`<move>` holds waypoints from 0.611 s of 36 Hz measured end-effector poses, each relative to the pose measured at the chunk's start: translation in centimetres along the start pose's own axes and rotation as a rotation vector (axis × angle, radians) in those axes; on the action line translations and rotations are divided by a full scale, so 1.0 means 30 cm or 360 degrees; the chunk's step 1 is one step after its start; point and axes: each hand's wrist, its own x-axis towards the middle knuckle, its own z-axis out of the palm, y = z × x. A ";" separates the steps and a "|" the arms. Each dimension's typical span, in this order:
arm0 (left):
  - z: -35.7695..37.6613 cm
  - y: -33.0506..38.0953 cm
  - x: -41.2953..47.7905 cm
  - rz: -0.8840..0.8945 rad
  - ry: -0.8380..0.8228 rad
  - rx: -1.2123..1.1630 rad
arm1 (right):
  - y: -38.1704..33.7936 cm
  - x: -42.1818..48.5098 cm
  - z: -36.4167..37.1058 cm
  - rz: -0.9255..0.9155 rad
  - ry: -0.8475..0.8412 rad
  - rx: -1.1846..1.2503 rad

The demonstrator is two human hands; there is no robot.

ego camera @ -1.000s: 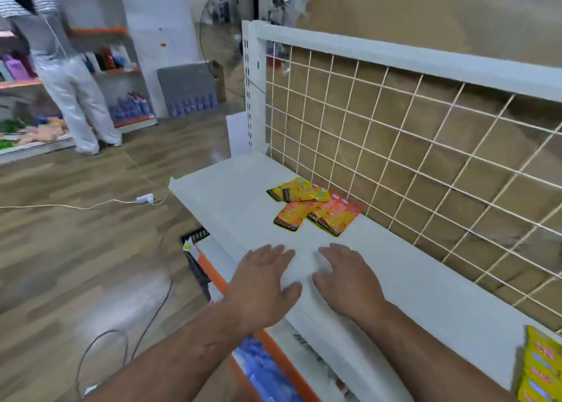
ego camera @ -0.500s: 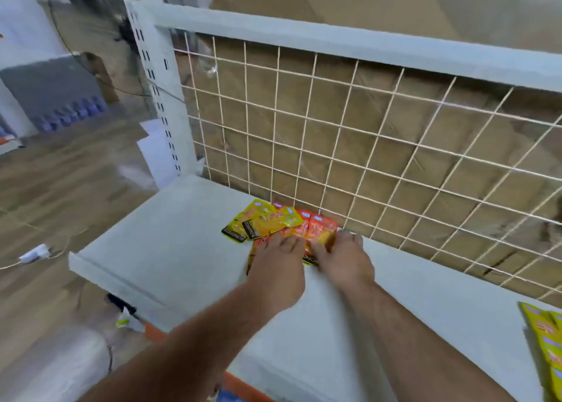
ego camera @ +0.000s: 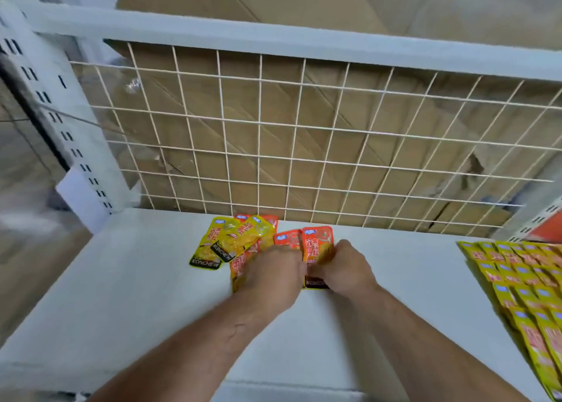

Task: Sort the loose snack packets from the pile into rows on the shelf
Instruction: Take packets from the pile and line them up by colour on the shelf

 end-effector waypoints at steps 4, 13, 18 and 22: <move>0.009 0.027 -0.003 -0.0134 -0.0098 0.0164 | 0.048 -0.038 -0.023 0.0073 0.0067 -0.0039; 0.029 0.052 0.010 -0.0234 -0.0154 -0.0009 | 0.153 -0.126 -0.093 0.0228 0.0108 0.0180; 0.049 0.048 0.013 -0.0126 -0.0269 -0.0083 | 0.197 -0.174 -0.103 0.0262 0.0182 0.0408; 0.049 0.088 -0.019 -0.0086 -0.0302 -0.0105 | 0.225 -0.224 -0.116 0.0306 0.0165 0.0760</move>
